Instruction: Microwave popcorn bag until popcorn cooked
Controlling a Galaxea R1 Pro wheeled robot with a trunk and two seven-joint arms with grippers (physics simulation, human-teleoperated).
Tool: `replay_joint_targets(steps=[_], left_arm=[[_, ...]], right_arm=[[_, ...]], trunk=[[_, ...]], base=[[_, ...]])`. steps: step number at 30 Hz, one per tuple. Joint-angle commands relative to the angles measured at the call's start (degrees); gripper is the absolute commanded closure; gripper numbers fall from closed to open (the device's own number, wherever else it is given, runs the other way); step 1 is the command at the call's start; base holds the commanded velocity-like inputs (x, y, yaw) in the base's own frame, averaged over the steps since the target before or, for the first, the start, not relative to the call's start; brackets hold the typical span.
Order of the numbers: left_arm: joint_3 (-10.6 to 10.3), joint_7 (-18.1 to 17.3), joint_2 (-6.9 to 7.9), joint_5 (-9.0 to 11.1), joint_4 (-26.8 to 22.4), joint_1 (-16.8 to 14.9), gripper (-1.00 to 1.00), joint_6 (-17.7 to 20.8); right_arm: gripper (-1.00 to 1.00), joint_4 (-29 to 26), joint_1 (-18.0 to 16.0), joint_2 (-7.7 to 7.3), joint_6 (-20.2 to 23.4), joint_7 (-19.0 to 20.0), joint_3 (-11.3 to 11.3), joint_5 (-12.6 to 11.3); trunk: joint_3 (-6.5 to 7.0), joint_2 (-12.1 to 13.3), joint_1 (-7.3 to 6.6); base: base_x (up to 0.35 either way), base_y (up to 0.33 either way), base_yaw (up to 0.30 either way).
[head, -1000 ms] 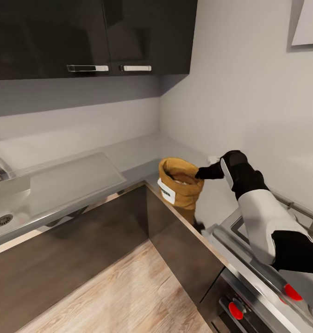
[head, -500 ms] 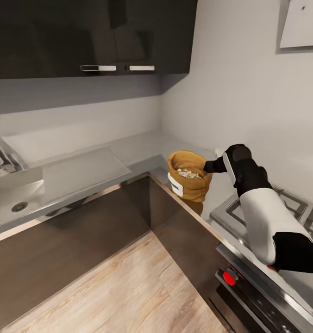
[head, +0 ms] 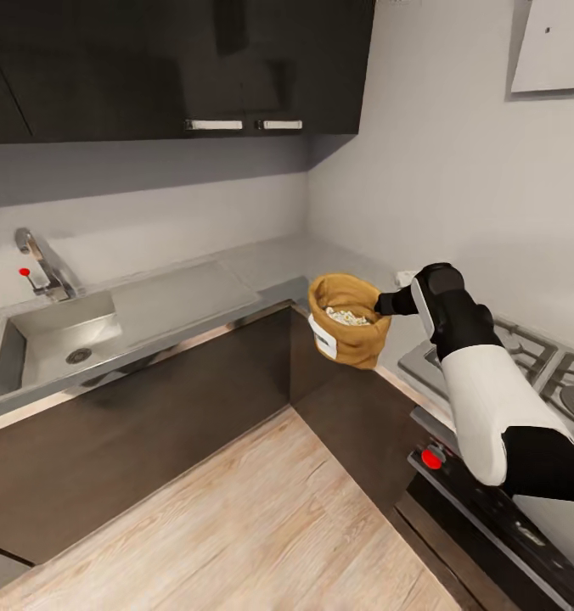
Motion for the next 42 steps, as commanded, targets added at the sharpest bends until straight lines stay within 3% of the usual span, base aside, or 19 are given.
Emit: replay_joint_targets(steps=[1,10,21,24,29,36,42], left_arm=[[0.29,-0.01,-0.02,0.09,-0.02,-0.01,-1.00,-0.08],[0.32,0.00,0.07,0.37,-0.02,-0.01,-1.00,0.01],[0.36,-0.02,0.08,0.40,-0.02,-0.01,-1.00,0.01],[0.41,0.04,0.07,0.40,-0.02,-0.01,-1.00,0.01],[0.37,0.06,0.07,0.40,-0.02,-0.01,-1.00,0.01],[0.36,0.07,0.07,0.40,-0.02,-0.02,-1.00,0.01],[0.35,0.07,0.07,0.40,-0.02,-0.01,-1.00,0.01]], right_arm=[[1.00,-0.04,-0.05,0.05,0.20,0.53,-0.15,0.59],[1.00,-0.04,-0.05,0.11,0.20,0.53,-0.43,0.39],[1.00,-0.04,-0.05,0.06,0.20,0.45,-0.47,0.37],[1.00,0.51,-0.05,0.81,0.20,0.45,-0.43,0.12],[1.00,7.36,-0.05,1.50,0.20,0.43,-0.47,-0.16],[1.00,17.37,-0.05,1.01,0.20,0.67,-0.48,-0.20],[1.00,19.64,0.06,0.95,-1.20,0.92,-0.59,-0.71]], trunk=[[-0.06,-0.06,-0.02],[0.08,-0.06,-0.02],[1.00,-0.06,-0.02],[1.26,-0.06,-0.02],[1.69,-0.06,-0.02],[2.29,-0.06,-0.02],[2.80,-0.06,-0.02]], base=[[-0.289,0.215,0.000],[-0.246,0.189,0.000],[-0.011,0.008,0.000],[0.000,0.000,0.000],[0.000,0.000,0.000],[0.000,0.000,0.000],[0.000,0.000,0.000]])
